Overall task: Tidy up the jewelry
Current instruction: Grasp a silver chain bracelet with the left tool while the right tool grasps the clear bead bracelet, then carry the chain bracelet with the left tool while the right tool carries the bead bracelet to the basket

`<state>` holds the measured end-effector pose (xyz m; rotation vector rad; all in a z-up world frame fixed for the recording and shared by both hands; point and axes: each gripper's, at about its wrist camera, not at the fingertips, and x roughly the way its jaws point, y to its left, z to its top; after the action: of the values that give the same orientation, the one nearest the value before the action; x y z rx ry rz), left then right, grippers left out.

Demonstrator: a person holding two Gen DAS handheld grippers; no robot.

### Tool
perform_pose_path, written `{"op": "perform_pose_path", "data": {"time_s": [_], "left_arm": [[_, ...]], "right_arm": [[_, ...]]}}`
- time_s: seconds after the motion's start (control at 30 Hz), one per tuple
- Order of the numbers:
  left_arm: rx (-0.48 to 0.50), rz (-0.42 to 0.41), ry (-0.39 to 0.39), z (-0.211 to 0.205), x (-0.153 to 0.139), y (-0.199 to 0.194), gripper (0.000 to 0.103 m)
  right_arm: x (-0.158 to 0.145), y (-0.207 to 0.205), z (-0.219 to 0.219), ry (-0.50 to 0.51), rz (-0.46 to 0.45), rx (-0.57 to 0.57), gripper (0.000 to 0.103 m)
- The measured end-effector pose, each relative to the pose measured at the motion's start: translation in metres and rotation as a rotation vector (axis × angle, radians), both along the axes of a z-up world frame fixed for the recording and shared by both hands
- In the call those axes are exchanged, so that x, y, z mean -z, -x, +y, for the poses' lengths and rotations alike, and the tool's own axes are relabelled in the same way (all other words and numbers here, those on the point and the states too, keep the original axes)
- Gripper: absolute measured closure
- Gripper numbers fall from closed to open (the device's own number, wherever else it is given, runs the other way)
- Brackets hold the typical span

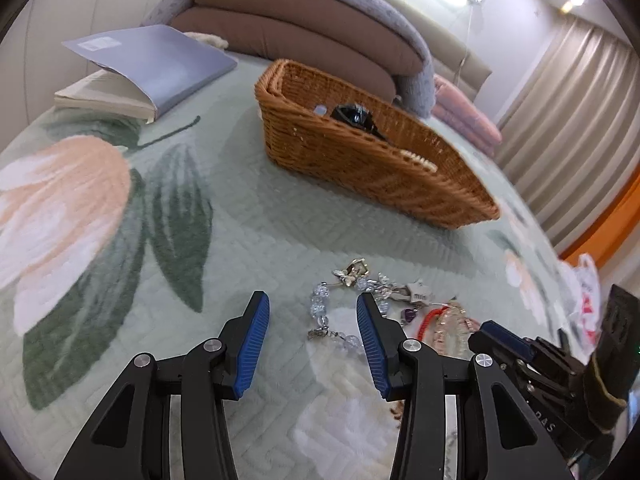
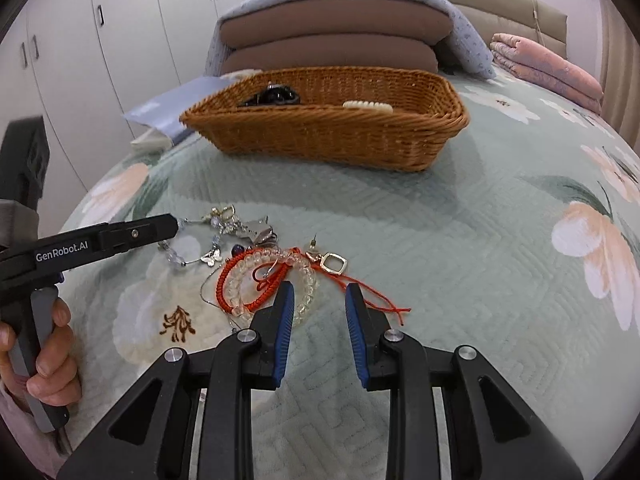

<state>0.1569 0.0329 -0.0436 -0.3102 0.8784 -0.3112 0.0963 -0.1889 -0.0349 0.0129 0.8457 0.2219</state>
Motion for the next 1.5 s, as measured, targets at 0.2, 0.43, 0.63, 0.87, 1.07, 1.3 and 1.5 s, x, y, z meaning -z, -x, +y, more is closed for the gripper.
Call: {"op": "perform_pose_path", "data": {"time_s": [0.2,0.43,0.63,0.87,1.07,1.3,1.5], "left_arm": [[0.006,-0.021,-0.146,-0.023,0.0,-0.002,0.057],[0.037,-0.069,-0.32,-0.05,0.0,0.006,0.074],[0.095,-0.104,-0.328,-0.055,-0.002,0.018,0.095],[0.105,-0.151,-0.28,-0.048,-0.014,0.037,0.094],[0.142,-0.202,-0.003,-0.009,-0.036,0.05,0.094],[0.173,-0.245,0.144,0.009,-0.051,0.058,0.094],[0.197,-0.265,0.136,0.001,-0.053,0.063,0.094]], "right_arm": [[0.007,-0.01,0.004,0.011,0.042,-0.013,0.073],[0.009,-0.011,0.014,0.064,0.032,-0.022,0.088],[0.008,-0.008,0.005,0.013,0.043,-0.019,0.091],[0.003,0.007,0.001,0.041,0.029,-0.012,0.091],[-0.015,0.04,-0.008,0.091,-0.106,-0.006,0.091],[-0.029,0.055,-0.025,0.071,-0.191,0.059,0.091],[-0.033,0.055,-0.032,0.03,-0.205,0.065,0.091]]}}
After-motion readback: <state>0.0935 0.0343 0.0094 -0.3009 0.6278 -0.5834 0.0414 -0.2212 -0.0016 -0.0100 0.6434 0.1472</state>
